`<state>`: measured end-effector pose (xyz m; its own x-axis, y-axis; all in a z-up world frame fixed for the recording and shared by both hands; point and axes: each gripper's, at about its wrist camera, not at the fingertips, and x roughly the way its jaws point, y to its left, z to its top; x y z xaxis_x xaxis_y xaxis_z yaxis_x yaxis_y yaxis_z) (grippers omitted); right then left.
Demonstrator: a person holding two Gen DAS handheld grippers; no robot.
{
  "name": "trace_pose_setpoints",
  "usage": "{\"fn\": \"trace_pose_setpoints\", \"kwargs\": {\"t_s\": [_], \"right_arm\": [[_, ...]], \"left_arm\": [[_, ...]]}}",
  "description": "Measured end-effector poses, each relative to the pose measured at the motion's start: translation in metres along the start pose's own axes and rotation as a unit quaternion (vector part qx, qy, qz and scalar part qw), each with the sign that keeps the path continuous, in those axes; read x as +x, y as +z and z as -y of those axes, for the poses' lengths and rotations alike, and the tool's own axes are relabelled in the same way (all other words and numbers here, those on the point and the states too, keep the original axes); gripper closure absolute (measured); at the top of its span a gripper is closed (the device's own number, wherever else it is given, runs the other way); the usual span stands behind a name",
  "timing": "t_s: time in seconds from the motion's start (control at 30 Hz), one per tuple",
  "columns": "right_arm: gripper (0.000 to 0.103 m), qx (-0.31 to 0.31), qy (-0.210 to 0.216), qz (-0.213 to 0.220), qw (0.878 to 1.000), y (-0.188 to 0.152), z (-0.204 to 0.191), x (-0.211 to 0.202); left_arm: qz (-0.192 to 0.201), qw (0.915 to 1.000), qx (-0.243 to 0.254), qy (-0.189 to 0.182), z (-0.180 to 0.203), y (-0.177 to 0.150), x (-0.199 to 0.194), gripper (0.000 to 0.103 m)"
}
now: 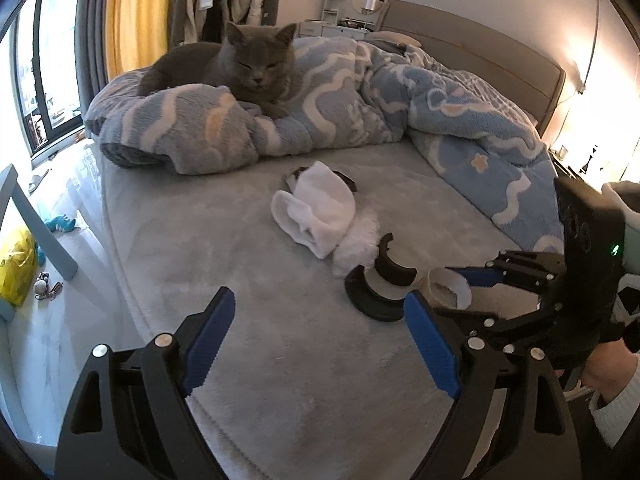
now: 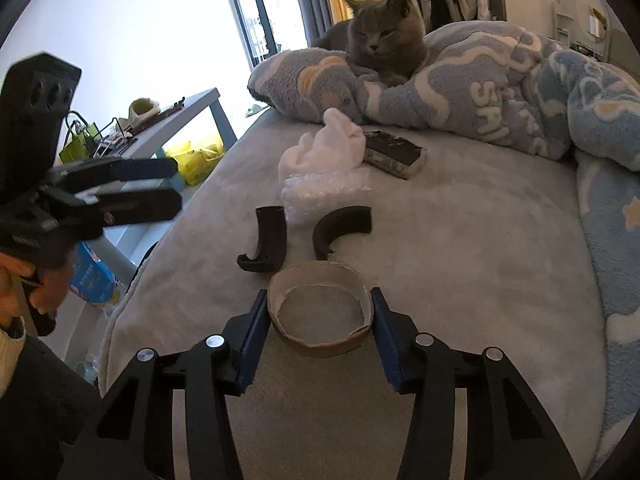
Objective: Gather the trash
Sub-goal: 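Close the right tool on the brown tape roll core, then close the left tool on the black curved plastic piece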
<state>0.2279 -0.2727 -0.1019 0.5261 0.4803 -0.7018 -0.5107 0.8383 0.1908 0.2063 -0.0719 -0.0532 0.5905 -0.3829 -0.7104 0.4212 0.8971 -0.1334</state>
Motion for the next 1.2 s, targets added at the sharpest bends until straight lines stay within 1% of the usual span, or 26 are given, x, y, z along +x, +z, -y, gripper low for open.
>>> {"fn": "trace_pose_setpoints", "kwargs": {"t_s": [0.3, 0.43, 0.6, 0.77, 0.9, 0.97, 1.0, 1.07, 1.2], "right_arm": [[0.053, 0.026, -0.007, 0.021, 0.999, -0.007, 0.025, -0.019], [0.053, 0.039, -0.007, 0.028, 0.999, -0.011, 0.033, -0.025], [0.053, 0.049, -0.009, 0.033, 0.998, -0.014, 0.044, -0.031], [0.053, 0.056, -0.01, 0.039, 0.998, -0.017, 0.052, -0.036], [0.053, 0.064, -0.015, 0.041, 0.997, -0.018, 0.057, -0.038], [0.053, 0.068, -0.016, 0.044, 0.997, -0.018, 0.06, -0.041], [0.053, 0.071, -0.017, 0.046, 0.996, -0.018, 0.061, -0.042], [0.053, 0.074, -0.017, 0.049, 0.996, -0.018, 0.063, -0.044], [0.053, 0.08, -0.016, 0.056, 0.995, -0.013, 0.062, -0.047]], "left_arm": [[-0.016, 0.9994, 0.027, -0.016, 0.023, -0.001, 0.024, 0.015], [-0.024, 0.999, 0.029, -0.024, 0.03, -0.002, 0.035, 0.019], [-0.036, 0.9985, 0.034, -0.025, 0.038, -0.004, 0.049, 0.022], [-0.043, 0.9983, 0.027, -0.029, 0.041, -0.005, 0.06, 0.032], [-0.04, 0.9985, 0.02, -0.033, 0.043, -0.003, 0.063, 0.037], [-0.037, 0.9987, 0.013, -0.032, 0.041, -0.002, 0.063, 0.044], [-0.037, 0.9988, 0.009, -0.031, 0.04, -0.002, 0.064, 0.046], [-0.038, 0.9989, 0.007, -0.026, 0.038, -0.001, 0.063, 0.056], [-0.038, 0.999, 0.005, -0.025, 0.035, -0.002, 0.061, 0.059]]}}
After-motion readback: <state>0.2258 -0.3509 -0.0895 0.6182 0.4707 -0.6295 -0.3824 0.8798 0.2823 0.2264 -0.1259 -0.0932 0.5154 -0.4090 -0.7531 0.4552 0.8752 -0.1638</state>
